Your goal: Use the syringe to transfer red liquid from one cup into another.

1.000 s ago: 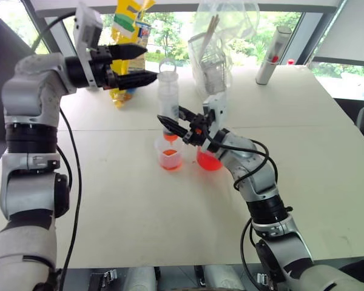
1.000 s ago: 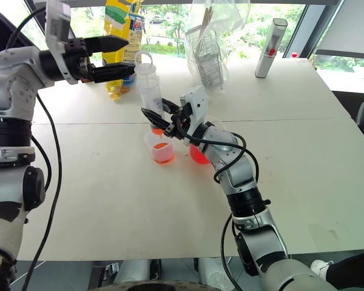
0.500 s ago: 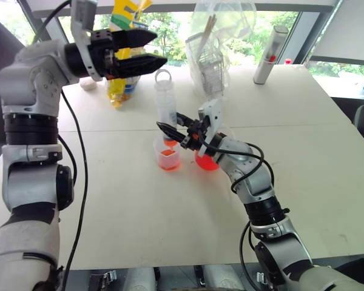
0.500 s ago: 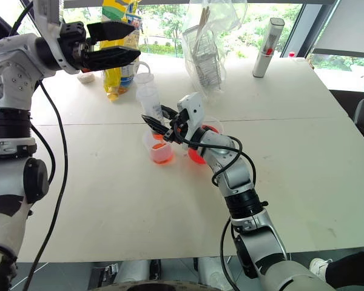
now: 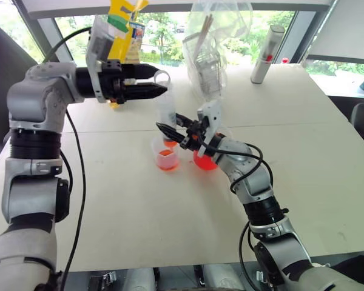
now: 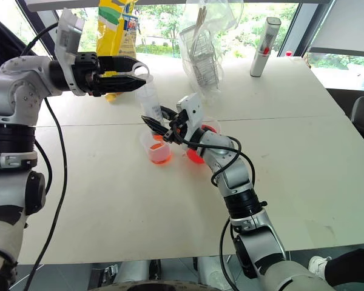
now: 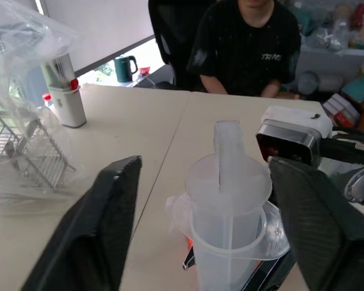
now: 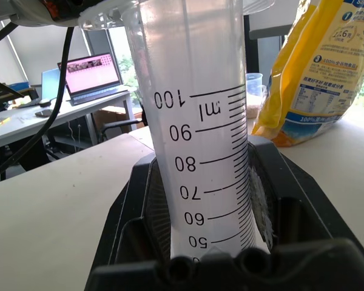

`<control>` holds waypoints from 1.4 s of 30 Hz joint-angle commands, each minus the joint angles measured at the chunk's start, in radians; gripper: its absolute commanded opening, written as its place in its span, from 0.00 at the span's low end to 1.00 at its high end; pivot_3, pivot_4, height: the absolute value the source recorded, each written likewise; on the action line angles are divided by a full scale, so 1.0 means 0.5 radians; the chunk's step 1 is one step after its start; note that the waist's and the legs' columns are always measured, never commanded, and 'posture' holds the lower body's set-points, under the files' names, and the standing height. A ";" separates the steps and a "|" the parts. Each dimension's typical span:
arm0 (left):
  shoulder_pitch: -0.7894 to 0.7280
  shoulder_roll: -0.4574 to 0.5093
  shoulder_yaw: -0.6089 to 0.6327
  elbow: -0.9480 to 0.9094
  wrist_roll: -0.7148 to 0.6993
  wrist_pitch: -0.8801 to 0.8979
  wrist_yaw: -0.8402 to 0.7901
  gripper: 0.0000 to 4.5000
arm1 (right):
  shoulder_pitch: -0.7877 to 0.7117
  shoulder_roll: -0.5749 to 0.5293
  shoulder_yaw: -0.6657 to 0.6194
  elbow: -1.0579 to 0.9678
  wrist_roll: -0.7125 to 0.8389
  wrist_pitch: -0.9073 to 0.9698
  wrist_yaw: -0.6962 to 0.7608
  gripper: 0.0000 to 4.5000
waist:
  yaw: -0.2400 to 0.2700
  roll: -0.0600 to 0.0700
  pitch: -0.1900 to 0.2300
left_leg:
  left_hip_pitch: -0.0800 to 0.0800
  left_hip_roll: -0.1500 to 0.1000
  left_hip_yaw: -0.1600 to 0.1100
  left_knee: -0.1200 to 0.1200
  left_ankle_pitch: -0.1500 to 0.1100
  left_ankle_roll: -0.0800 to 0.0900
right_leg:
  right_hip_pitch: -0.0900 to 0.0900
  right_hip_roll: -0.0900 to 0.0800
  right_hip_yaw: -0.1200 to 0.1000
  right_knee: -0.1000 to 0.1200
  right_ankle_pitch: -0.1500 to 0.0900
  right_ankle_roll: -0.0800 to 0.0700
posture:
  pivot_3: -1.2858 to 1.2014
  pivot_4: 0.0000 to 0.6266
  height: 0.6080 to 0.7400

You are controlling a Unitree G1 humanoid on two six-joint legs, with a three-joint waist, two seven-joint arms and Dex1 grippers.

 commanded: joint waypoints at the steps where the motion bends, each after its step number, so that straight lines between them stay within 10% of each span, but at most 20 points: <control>1: -0.039 0.003 0.044 -0.033 -0.024 -0.027 0.019 0.30 | -0.043 0.030 -0.006 -0.064 0.008 -0.049 0.009 0.31 | -0.001 0.000 0.000 | 0.000 0.000 0.000 0.000 0.000 0.000 | 0.000 0.000 0.000 0.000 0.000 0.000 | 0.52 0.24 0.99; 4: -0.036 0.000 0.038 -0.036 -0.029 -0.028 0.019 0.02 | -0.044 0.031 -0.004 -0.063 0.004 -0.048 0.012 0.31 | 0.000 0.000 0.000 | 0.000 0.000 0.000 0.000 0.000 0.000 | 0.000 0.000 0.000 0.000 0.000 0.000 | 0.52 0.24 0.99; 42: 0.332 0.085 -0.225 -0.223 0.158 -0.191 -0.030 0.02 | -0.363 -0.021 -0.212 -0.452 0.248 0.407 -0.057 0.31 | 0.000 0.000 0.000 | 0.000 0.000 0.000 0.000 0.000 0.000 | 0.000 -0.001 0.000 -0.001 0.000 0.000 | 0.52 0.24 0.99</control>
